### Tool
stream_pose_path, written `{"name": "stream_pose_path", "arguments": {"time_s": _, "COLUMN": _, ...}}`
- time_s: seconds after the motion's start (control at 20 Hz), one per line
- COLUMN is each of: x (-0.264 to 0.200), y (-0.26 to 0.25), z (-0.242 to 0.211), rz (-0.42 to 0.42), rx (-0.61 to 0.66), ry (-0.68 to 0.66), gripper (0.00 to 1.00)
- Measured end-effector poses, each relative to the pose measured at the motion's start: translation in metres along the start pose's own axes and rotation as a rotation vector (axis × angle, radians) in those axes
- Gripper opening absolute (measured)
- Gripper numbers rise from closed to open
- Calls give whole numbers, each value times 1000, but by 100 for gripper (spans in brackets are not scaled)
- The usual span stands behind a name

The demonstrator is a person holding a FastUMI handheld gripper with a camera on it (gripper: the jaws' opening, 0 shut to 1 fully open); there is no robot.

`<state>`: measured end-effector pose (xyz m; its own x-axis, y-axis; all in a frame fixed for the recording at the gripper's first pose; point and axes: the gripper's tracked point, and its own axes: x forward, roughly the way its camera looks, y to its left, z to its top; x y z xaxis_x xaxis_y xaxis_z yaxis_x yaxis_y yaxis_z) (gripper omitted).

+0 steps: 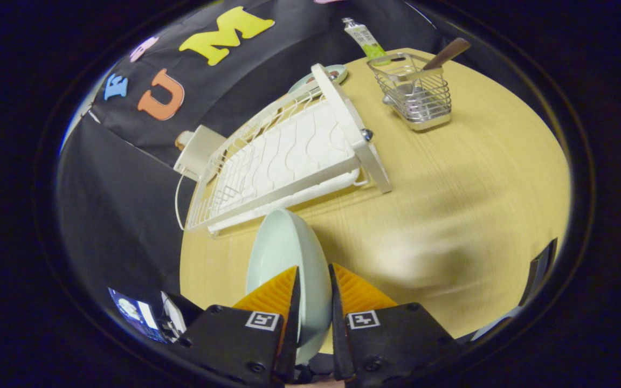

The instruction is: Take the plate from the dish rack, then take the spoon from the basket and place it into the plate.

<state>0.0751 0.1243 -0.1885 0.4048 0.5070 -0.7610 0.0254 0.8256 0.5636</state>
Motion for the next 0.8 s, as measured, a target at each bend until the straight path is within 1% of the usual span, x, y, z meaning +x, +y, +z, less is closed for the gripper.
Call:
{"name": "stream_pose_path", "arguments": {"time_s": 0.05, "x": 2, "y": -3, "z": 2, "rz": 9, "rx": 13, "ry": 6, "gripper": 36}}
{"name": "stream_pose_path", "arguments": {"time_s": 0.2, "x": 4, "y": -13, "z": 6, "rz": -1, "rx": 16, "ry": 11, "gripper": 39}}
{"name": "stream_pose_path", "arguments": {"time_s": 0.35, "x": 2, "y": -25, "z": 13, "rz": -51, "rx": 2, "ry": -9, "gripper": 46}}
{"name": "stream_pose_path", "arguments": {"time_s": 0.5, "x": -1, "y": -33, "z": 21, "rz": -70, "rx": 3, "ry": -37, "gripper": 48}}
{"name": "stream_pose_path", "arguments": {"time_s": 0.7, "x": -25, "y": -35, "z": 32, "rz": -95, "rx": -50, "ry": -132, "gripper": 52}}
{"name": "stream_pose_path", "arguments": {"time_s": 0.8, "x": -41, "y": -35, "z": 38, "rz": -122, "rx": -105, "ry": -207, "gripper": 61}}
